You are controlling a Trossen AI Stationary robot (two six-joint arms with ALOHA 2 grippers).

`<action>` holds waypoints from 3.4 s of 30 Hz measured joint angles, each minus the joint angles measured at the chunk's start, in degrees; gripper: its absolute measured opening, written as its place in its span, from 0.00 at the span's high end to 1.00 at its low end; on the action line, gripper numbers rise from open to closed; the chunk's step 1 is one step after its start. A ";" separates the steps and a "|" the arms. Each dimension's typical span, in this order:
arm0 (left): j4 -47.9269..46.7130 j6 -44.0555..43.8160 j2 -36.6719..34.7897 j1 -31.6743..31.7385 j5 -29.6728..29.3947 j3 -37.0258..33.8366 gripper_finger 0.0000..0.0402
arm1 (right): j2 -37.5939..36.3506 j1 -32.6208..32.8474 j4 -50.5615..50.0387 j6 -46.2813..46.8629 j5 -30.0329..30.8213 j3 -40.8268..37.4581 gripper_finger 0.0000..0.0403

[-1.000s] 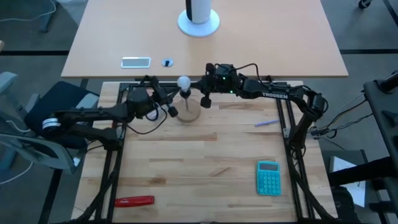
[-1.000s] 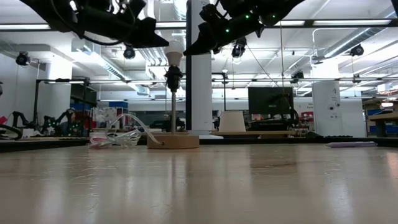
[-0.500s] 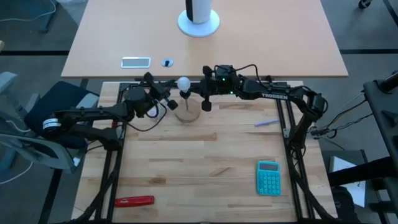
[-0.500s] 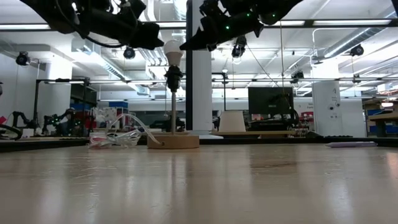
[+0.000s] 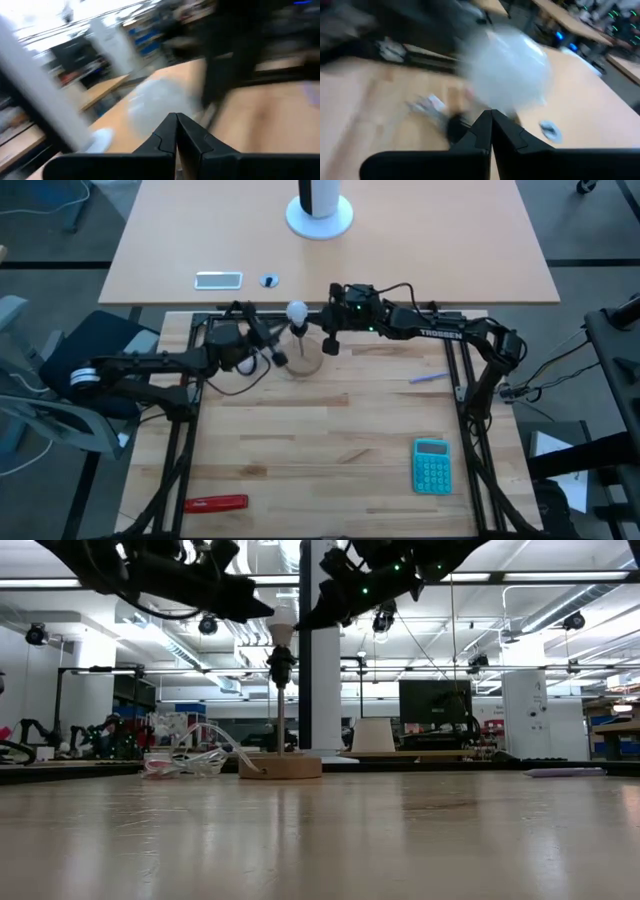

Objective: Screw lightbulb
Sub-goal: Remove the lightbulb from the wooden table lamp

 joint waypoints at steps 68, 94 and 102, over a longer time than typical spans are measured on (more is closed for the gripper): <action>-4.84 -4.92 2.52 0.03 -5.14 0.05 1.00 | 3.15 -3.10 30.37 4.96 -11.60 -13.29 0.40; -4.16 -4.65 2.49 0.02 -1.86 0.20 1.00 | 8.96 -2.73 30.44 5.61 -11.67 -7.56 0.56; -3.85 -4.67 2.37 0.03 -1.95 0.20 1.00 | 8.65 -2.73 30.40 5.96 -11.66 -6.68 0.68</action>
